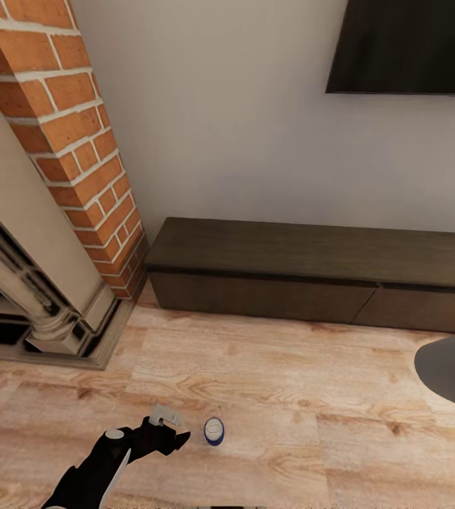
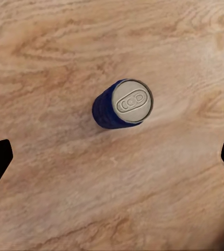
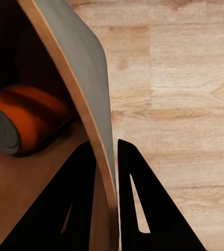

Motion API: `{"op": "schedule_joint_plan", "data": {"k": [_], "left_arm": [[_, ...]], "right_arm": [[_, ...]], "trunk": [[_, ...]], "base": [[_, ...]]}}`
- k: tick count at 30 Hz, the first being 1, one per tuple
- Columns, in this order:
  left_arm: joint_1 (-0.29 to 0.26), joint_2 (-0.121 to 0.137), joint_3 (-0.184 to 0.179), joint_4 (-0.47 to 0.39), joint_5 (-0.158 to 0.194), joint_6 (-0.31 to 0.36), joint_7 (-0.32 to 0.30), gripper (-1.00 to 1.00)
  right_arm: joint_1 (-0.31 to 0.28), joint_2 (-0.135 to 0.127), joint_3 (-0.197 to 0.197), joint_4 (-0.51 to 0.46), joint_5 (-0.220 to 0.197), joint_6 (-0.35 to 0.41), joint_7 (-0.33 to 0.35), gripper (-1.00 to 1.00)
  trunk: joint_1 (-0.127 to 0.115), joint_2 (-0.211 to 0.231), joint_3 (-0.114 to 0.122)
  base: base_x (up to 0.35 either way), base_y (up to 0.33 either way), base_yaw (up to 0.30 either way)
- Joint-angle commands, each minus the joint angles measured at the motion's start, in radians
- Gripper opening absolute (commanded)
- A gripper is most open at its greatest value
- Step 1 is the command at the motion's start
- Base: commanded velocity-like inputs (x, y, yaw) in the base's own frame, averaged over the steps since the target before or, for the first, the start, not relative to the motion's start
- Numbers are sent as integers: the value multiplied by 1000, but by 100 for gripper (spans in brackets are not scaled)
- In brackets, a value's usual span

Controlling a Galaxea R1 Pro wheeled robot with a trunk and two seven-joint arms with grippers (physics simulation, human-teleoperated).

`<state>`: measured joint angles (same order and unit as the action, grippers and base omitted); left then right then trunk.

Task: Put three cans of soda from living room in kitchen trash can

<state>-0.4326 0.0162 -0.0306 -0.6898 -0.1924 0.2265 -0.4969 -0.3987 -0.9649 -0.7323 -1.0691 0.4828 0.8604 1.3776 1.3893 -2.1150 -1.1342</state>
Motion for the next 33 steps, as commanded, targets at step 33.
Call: {"op": "schedule_joint_plan", "data": {"k": [33], "left_arm": [[-72,-85,-11,-44,9,93,-72,100]], "right_arm": [[-3,-3,51,0,-2,34,1,-100]], "trunk": [[15,-28,-64]], "base": [[0,0,0]]}}
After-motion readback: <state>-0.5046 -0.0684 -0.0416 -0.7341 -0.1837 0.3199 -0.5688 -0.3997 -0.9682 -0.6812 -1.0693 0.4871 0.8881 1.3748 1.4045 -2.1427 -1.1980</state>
